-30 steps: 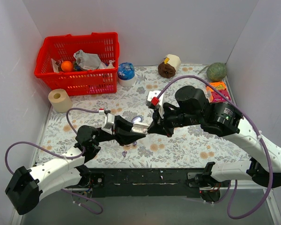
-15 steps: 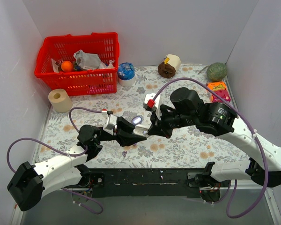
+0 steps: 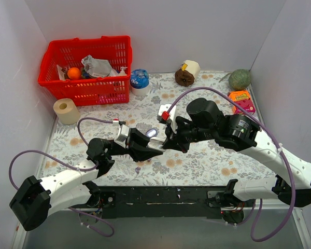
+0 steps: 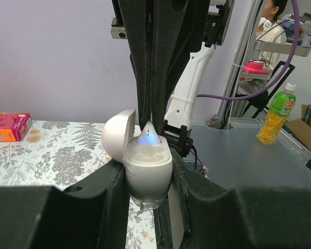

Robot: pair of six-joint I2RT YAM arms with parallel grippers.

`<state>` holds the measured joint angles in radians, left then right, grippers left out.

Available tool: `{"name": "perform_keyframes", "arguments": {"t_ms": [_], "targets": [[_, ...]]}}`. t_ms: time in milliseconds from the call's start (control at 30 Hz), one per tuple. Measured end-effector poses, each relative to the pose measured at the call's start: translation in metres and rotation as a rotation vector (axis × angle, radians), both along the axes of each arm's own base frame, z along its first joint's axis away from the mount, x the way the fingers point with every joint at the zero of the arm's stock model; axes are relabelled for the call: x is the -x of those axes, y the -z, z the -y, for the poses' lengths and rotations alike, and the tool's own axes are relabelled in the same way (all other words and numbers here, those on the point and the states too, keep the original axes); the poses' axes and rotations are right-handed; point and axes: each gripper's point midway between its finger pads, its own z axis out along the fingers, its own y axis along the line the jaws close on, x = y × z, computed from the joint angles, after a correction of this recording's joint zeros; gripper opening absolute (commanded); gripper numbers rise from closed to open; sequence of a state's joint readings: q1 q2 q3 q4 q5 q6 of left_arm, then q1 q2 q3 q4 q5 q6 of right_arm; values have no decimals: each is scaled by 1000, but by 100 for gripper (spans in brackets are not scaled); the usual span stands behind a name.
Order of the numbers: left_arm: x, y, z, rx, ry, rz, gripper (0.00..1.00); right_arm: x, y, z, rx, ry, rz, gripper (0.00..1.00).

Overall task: Insert the wireless bluetooth earbuds into the charging case
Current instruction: Place the earbud in the charging case, then pick up the earbud from the center of the board.

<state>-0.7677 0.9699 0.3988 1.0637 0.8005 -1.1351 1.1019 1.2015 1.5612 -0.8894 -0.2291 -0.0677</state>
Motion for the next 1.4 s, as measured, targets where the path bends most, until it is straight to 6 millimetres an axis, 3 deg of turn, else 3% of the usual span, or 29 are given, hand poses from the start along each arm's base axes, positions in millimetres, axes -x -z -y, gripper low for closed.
{"name": "perform_keyframes", "arguments": {"t_ms": [67,100,233,333,433,533,700,767,833,1000,1067,1133,1233,1400], "targets": [[-1,0,1,3,2,-5,0,0,1,0,3,-4,6,5],[-1,0,1,3,3,-7,0,0,1,0,4,-5,9,15],[-2,0,2,8,1,-10,0,-3,2,1,11,8,21,38],[-6,-2,2,17,-19,-15,0,-4,1,2,12,24,24,46],[-10,-4,1,25,-46,-19,0,-7,-7,5,3,53,34,50],[-10,-2,-1,26,-63,-17,0,-16,-31,11,-44,111,82,50],[-3,-1,-14,31,-100,-3,0,-39,-59,34,-178,276,171,48],[0,-6,-23,43,-132,1,0,-45,-43,44,-200,336,162,47],[5,-14,-34,66,-164,12,0,-54,-14,47,-195,390,132,47],[19,-33,-61,126,-231,37,0,-77,104,22,-24,450,-15,46],[20,-31,-66,118,-248,20,0,-77,155,12,69,444,-91,44],[19,-25,-69,97,-267,-10,0,-74,192,6,153,433,-162,41],[16,-15,-71,64,-286,-52,0,-76,218,-15,170,415,-234,39],[17,-1,-72,10,-293,-99,0,-74,232,-51,148,362,-285,40]]}}
